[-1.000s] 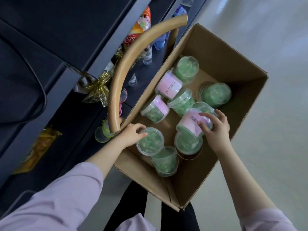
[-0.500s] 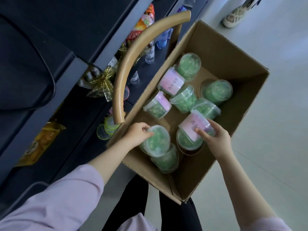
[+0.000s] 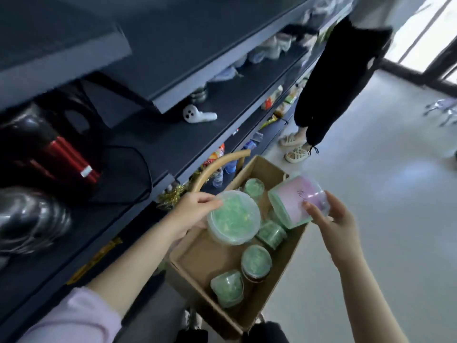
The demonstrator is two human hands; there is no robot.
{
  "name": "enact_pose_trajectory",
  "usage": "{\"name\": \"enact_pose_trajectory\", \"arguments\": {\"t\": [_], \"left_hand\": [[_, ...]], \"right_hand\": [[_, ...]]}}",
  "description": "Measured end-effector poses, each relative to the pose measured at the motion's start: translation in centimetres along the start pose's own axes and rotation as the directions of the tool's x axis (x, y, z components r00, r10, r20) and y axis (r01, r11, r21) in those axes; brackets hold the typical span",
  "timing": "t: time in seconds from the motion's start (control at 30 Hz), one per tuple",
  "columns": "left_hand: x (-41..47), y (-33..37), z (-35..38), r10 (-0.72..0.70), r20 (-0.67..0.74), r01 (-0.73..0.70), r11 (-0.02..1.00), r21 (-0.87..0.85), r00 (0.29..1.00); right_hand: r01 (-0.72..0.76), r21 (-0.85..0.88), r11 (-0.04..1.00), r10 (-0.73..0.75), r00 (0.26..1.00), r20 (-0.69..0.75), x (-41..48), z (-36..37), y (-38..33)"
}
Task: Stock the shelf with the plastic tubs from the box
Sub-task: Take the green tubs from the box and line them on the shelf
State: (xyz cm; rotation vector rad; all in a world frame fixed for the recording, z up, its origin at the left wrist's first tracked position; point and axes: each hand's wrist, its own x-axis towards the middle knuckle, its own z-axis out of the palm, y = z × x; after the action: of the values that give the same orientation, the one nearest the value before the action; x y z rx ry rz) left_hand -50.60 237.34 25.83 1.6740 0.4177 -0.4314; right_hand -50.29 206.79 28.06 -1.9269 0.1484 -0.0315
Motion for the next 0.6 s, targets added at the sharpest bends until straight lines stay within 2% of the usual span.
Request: {"name": "enact_pose_trajectory", "arguments": {"t": [0.1, 0.23, 0.33, 0.47, 0.6], "left_hand": [[-4.0, 5.5, -0.9, 0.109, -0.16, -0.118, 0.992, -0.049, 0.981], [-9.8, 10.8, -1.6, 0.199, -0.376, -0.25, 0.964, -0.092, 0.905], [-14.2, 13.5, -2.7, 0.232, -0.522, -0.328, 0.939, -0.098, 0.821], [-20.4, 15.5, -5.0, 0.253, -0.674, -0.43, 0.897, -0.106, 0.694], [-26.4, 16.5, -8.3, 0.26, -0.782, -0.479, 0.876, -0.057, 0.567]], "right_hand": [[0.104, 0.019, 0.994, -0.105, 0.992, 0.064, 1.7, -2.0, -4.4], [0.319, 0.0, 0.948, -0.315, 0.937, 0.153, 4.4, -4.0, -10.7], [0.445, 0.06, 0.893, -0.448, 0.872, 0.197, 5.0, -4.4, -15.0], [0.527, 0.191, 0.828, -0.56, 0.778, 0.284, 4.0, -2.7, -20.3], [0.591, 0.278, 0.757, -0.652, 0.714, 0.256, 1.4, 1.0, -25.1]]}}
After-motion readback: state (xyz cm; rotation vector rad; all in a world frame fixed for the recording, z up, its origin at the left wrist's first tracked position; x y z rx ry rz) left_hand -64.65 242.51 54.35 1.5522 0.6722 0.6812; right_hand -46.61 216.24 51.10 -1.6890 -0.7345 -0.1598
